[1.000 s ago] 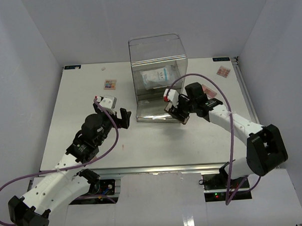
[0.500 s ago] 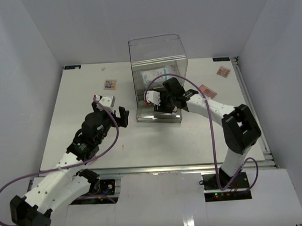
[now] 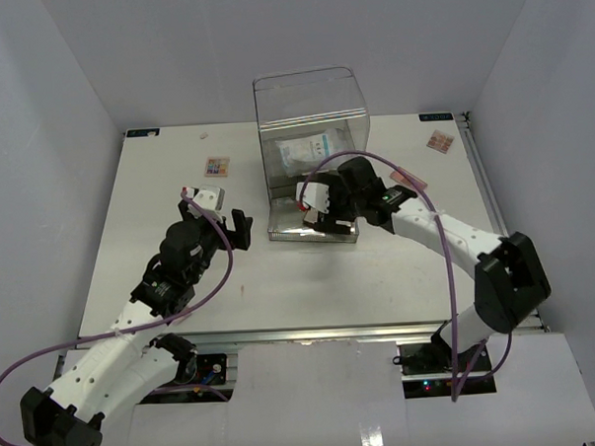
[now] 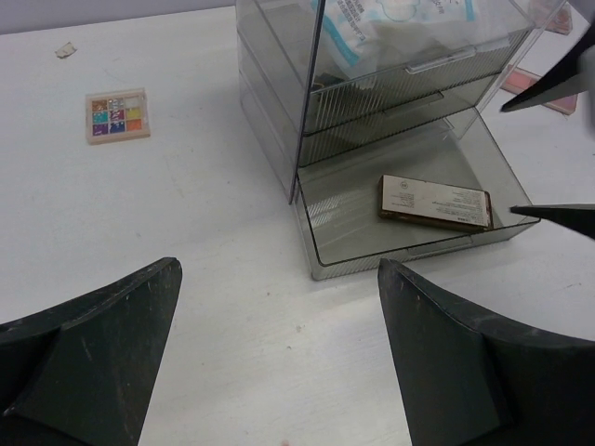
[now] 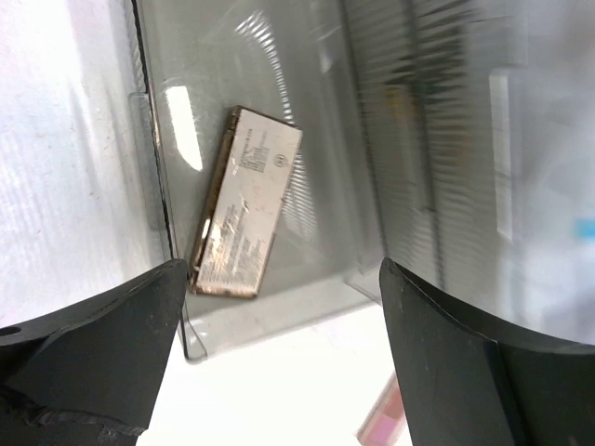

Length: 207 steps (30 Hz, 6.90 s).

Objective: Organize the makeup

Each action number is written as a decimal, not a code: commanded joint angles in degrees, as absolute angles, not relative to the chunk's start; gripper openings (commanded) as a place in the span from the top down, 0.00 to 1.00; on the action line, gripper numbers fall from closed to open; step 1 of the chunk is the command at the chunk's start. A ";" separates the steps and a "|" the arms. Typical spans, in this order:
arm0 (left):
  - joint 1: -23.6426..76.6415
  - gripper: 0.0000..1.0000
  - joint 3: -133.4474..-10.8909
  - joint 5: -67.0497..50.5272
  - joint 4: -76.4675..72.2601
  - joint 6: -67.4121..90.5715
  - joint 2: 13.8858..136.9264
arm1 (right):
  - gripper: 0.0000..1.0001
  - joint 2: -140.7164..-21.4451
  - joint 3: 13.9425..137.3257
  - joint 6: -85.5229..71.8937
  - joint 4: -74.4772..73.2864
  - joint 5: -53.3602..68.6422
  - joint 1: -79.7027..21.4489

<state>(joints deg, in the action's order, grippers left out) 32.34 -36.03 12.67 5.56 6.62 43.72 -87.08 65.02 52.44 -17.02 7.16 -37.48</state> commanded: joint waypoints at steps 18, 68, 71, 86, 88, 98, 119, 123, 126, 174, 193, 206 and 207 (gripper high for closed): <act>7.17 0.02 -64.11 -3.55 12.53 21.75 92.61 | 0.10 -59.39 42.42 18.60 2.85 69.55 13.86; 4.67 0.02 -101.05 -4.41 9.25 -9.24 133.16 | 0.10 -51.06 40.78 36.39 -6.16 64.43 12.57; 5.20 0.02 -99.57 -2.16 7.05 -9.81 132.02 | 0.10 -51.01 40.83 36.53 -6.24 64.60 12.53; 6.15 0.02 -93.16 2.01 -2.37 -13.44 128.56 | 0.10 -51.07 40.87 37.08 -6.60 64.78 12.40; 6.15 0.02 -93.29 1.81 -2.53 -13.43 128.92 | 0.10 -51.06 40.79 37.09 -6.60 64.79 12.47; 6.07 0.02 -96.33 0.79 1.39 -12.22 132.89 | 0.10 -51.24 40.78 37.18 -6.68 64.78 12.39; 2.90 0.66 -93.16 -9.90 5.82 0.06 130.82 | 0.10 -51.15 40.50 37.84 -6.70 63.34 12.39; 2.90 0.96 -88.89 -9.62 5.01 5.96 125.33 | 0.10 -51.32 40.17 38.40 -6.68 62.15 12.39; 2.90 1.00 -79.56 -9.31 1.07 10.93 118.45 | 0.10 -51.72 39.88 38.73 -6.68 61.24 12.67; 46.31 0.93 -47.89 24.26 -28.04 21.01 93.98 | 0.10 -53.97 37.80 40.61 -8.35 62.05 17.14; 44.99 0.02 -50.53 16.62 -19.38 24.26 92.75 | 0.10 -55.92 38.23 39.18 -8.79 59.57 18.99; 42.30 0.02 -54.53 -6.55 7.79 15.08 69.46 | 0.10 -66.39 42.85 34.84 -4.13 28.64 13.97; 41.92 0.02 -54.11 -6.76 9.39 12.50 67.33 | 0.10 -68.02 43.83 35.92 -4.18 26.11 12.86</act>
<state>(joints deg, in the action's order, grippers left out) 43.42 -51.80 1.96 -4.90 20.68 77.14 -62.84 38.81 35.33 -7.54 43.35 16.90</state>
